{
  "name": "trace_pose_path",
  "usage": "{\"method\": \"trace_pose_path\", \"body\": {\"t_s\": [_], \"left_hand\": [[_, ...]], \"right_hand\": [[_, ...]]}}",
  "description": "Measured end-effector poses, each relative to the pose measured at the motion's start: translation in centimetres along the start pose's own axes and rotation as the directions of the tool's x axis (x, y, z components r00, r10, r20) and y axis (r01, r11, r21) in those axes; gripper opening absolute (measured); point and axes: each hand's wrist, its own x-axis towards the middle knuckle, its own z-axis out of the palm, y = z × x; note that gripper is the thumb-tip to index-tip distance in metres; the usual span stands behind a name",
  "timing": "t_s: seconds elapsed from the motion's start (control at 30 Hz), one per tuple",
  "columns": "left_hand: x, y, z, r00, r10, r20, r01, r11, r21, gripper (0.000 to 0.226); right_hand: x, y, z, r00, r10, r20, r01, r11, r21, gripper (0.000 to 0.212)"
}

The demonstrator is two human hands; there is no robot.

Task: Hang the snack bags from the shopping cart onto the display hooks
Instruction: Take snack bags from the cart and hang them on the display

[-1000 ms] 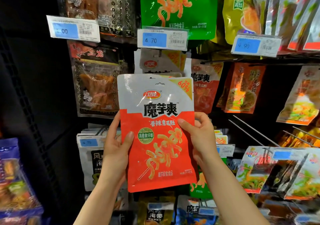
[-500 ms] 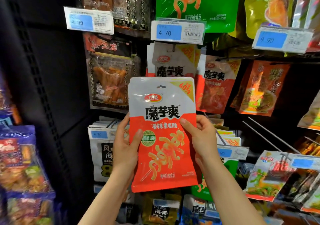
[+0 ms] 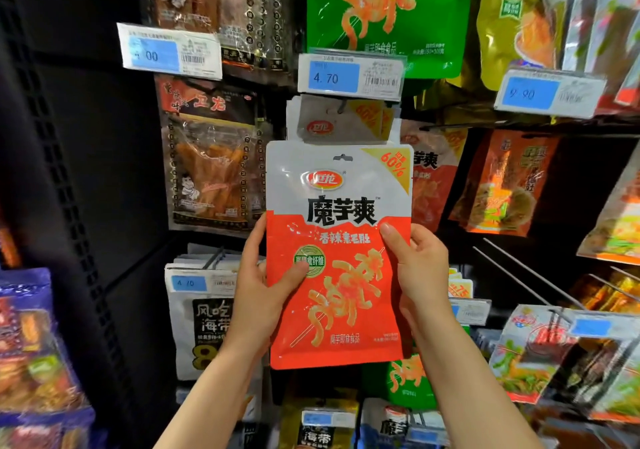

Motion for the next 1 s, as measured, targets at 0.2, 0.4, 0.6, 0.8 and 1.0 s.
{"method": "trace_pose_path", "body": {"t_s": [0.2, 0.4, 0.6, 0.8, 1.0], "left_hand": [[1.2, -1.6, 1.9, 0.994, 0.047, 0.103, -0.051, 0.998, 0.041, 0.072], [3.6, -1.9, 4.4, 0.979, 0.16, 0.129, -0.17, 0.983, 0.07, 0.074], [6.9, -1.0, 3.6, 0.993, 0.117, 0.022, -0.119, 0.985, 0.122, 0.072], [10.4, -0.3, 1.6, 0.992, 0.129, -0.009, -0.123, 0.965, 0.233, 0.066], [12.4, -1.8, 0.6, 0.996, 0.087, 0.014, -0.088, 0.96, 0.267, 0.065]], "right_hand": [[0.9, -0.8, -2.2, 0.995, 0.059, -0.079, -0.055, 0.997, 0.054, 0.01], [3.2, -1.6, -3.3, 0.99, 0.087, -0.114, -0.081, 0.995, 0.057, 0.014], [6.6, -2.2, -0.6, 0.985, 0.171, -0.034, -0.167, 0.982, 0.093, 0.014], [9.2, -1.1, 3.2, 0.983, 0.182, -0.038, -0.179, 0.98, 0.084, 0.019], [9.9, 0.8, 3.8, 0.973, 0.219, -0.074, -0.212, 0.973, 0.087, 0.017]]}}
